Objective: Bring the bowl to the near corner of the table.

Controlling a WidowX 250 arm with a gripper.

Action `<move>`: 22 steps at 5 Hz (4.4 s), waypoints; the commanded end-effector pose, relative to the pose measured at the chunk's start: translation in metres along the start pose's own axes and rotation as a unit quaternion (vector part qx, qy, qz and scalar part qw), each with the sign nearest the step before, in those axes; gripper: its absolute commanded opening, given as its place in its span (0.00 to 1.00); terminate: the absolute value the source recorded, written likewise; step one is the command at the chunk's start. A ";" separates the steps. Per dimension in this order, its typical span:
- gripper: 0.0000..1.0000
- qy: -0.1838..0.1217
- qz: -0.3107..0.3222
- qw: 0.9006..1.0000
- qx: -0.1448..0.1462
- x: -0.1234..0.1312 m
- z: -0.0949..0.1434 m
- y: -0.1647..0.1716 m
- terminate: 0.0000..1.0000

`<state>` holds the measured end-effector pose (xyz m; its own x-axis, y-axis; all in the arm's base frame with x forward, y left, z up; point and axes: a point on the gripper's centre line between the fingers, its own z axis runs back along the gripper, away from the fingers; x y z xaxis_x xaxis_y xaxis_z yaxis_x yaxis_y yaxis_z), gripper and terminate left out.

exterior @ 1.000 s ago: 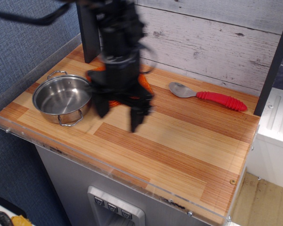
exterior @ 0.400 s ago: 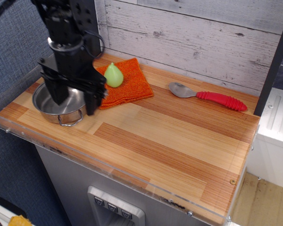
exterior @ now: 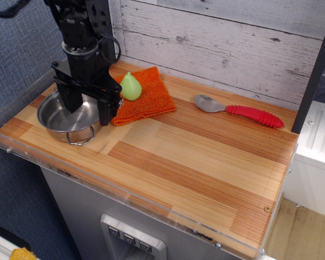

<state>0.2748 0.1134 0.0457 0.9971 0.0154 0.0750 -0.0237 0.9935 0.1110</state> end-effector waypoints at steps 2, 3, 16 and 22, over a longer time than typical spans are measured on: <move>1.00 -0.012 -0.025 1.000 -0.007 0.004 -0.021 0.005 0.00; 1.00 -0.007 -0.020 1.000 -0.008 0.004 -0.027 0.006 0.00; 0.00 -0.026 0.012 1.000 -0.012 -0.033 0.042 -0.144 0.00; 0.00 -0.045 -0.050 0.997 -0.034 -0.025 0.006 -0.241 0.00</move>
<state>0.2541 -0.1211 0.0128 0.9890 -0.0825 0.1226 0.0746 0.9950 0.0671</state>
